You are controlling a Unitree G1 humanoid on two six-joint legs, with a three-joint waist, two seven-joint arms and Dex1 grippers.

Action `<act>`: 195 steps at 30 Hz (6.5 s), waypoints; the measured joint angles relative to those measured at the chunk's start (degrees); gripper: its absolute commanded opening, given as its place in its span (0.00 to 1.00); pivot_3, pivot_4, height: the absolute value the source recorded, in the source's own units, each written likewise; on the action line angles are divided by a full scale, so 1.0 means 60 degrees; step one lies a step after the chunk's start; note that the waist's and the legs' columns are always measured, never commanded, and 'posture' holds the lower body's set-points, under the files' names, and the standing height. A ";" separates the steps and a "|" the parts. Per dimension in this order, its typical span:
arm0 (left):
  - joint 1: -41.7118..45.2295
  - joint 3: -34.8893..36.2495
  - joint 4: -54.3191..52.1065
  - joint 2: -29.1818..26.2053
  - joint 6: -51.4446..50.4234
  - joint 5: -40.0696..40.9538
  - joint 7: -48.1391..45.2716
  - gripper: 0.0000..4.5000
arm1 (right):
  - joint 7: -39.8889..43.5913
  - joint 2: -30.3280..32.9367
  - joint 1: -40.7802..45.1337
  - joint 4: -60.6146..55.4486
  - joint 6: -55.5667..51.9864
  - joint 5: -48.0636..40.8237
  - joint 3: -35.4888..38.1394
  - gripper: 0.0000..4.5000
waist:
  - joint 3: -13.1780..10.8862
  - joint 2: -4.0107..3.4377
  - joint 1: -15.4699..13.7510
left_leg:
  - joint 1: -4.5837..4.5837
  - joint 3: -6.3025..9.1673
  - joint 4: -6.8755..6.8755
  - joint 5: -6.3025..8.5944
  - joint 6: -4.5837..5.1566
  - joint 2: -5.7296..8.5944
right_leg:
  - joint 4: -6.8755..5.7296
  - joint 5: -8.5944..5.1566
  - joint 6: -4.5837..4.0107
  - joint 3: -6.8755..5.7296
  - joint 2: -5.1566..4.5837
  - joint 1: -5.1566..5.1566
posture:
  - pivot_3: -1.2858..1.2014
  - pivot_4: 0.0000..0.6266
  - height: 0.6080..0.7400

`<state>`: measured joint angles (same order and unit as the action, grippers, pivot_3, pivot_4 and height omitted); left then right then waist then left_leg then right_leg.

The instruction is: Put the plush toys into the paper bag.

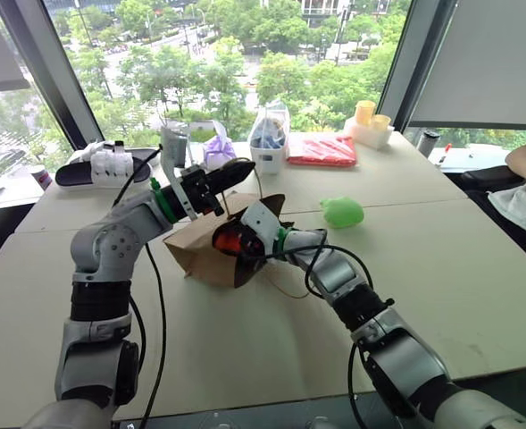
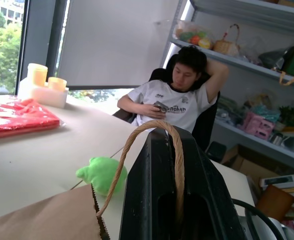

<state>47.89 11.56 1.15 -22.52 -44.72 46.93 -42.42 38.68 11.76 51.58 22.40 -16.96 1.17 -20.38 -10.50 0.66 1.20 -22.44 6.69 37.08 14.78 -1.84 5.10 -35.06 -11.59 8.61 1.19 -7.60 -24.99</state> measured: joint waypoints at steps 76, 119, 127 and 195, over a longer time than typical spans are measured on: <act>-0.0151 0.0180 -0.0049 0.0208 0.0213 0.0608 0.0925 0.00 | -0.0388 0.1718 -0.1649 -0.4854 -0.2215 -0.0965 -0.0699 0.01 | -0.0008 0.0008 0.0151 | 0.0010 -0.0013 0.0020 0.0011 -0.0004 -0.0002 | 0.0005 0.0000 0.0000 0.0004 0.0000 0.0019 | 0.52 0.24 1.00; 0.0176 0.1254 0.0429 -0.0013 0.0454 0.1420 0.1741 0.00 | -0.1613 0.0788 -0.1798 -0.5829 -0.8270 -0.2796 0.4725 0.99 | -0.0009 0.0008 -0.0036 | -0.0001 -0.0012 0.0007 0.0011 -0.0007 -0.0003 | -0.0003 0.0001 -0.0002 0.0009 -0.0003 -0.0004 | 0.52 0.24 1.00; 0.0197 0.1249 0.0576 -0.0030 0.0515 0.1329 0.1681 0.00 | -0.2058 0.0051 -0.3191 -0.7258 -0.9953 -0.3853 0.4069 0.99 | -0.0009 0.0010 -0.0041 | -0.0001 -0.0014 0.0012 0.0017 0.0005 -0.0001 | -0.0002 0.0000 -0.0002 0.0010 -0.0003 -0.0002 | 0.52 0.24 1.00; -0.2104 0.0420 -0.1065 -0.0814 -0.0189 0.1066 0.1203 0.91 | -0.1948 0.2765 -0.0255 -0.5551 -1.0348 -0.7302 0.6932 1.00 | -0.0011 0.0010 -0.0056 | -0.0009 -0.0023 0.0007 0.0053 0.0067 -0.0007 | 0.0011 0.0000 -0.0002 0.0007 -0.0004 -0.0005 | 0.52 0.24 1.00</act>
<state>35.27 14.08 -5.23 -27.41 -45.86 53.33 -35.20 26.99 28.35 50.05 -10.90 -79.05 -42.64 21.21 -10.57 0.71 0.86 -22.50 6.55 37.12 15.10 -1.44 5.06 -35.00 -11.59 8.60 1.24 -7.63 -25.01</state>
